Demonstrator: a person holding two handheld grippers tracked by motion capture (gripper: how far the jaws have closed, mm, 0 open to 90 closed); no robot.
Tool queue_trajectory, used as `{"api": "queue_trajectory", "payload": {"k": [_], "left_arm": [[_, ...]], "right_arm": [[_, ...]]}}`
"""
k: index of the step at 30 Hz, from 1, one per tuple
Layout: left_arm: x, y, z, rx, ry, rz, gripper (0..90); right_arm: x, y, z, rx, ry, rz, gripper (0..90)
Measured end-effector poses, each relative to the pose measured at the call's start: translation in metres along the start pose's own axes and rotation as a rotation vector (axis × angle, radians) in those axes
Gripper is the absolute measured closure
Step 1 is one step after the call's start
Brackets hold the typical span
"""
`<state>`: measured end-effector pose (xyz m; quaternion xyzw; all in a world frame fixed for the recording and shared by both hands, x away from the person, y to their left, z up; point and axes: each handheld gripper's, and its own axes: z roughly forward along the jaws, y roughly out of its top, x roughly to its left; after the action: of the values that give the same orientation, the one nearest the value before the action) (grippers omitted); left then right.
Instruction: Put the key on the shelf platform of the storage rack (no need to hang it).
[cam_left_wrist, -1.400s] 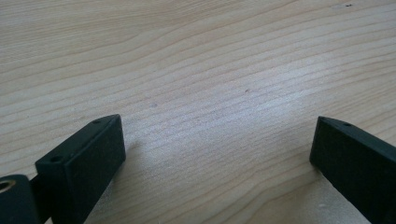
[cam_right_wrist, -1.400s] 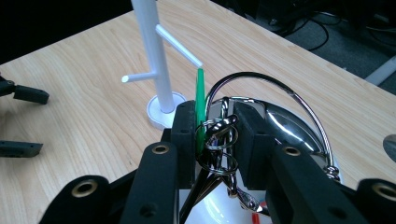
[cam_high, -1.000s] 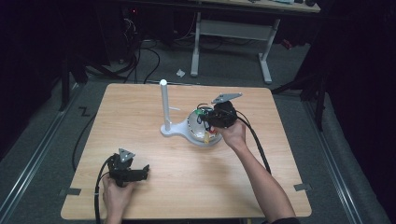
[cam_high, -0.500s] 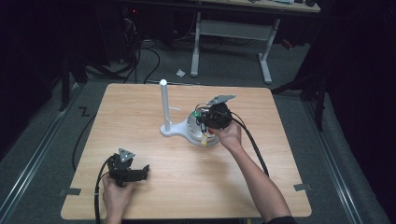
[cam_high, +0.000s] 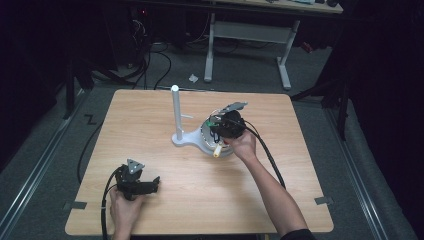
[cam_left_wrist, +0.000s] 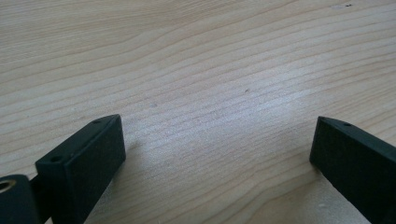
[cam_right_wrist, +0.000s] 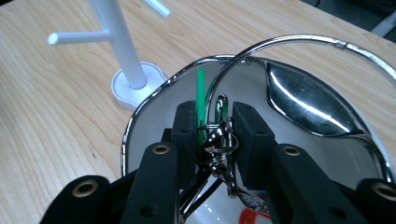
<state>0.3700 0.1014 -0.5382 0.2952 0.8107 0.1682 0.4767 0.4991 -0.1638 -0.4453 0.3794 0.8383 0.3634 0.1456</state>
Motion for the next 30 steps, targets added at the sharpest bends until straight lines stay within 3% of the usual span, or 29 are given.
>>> {"api": "queue_trajectory", "payload": {"k": [3,4,17,21,30], "left_arm": [[-0.001,0.000,0.000,0.000,0.004,-0.011,3.6],[0.000,0.000,0.000,-0.001,-0.002,0.006,3.6],[0.000,0.000,0.000,-0.001,-0.002,0.006,3.7],[0.000,0.000,0.000,0.000,-0.002,0.007,3.7],[0.000,0.000,0.000,0.002,-0.003,0.003,3.7]], "right_arm": [[-0.001,-0.001,0.003,0.010,0.001,0.008,72.0],[-0.001,-0.001,0.004,0.011,-0.002,0.006,71.9],[0.000,-0.006,0.015,0.066,-0.034,-0.008,69.3],[-0.002,-0.006,0.011,0.059,-0.029,0.017,60.7],[-0.006,-0.013,-0.007,0.012,-0.034,0.035,54.7]]}}
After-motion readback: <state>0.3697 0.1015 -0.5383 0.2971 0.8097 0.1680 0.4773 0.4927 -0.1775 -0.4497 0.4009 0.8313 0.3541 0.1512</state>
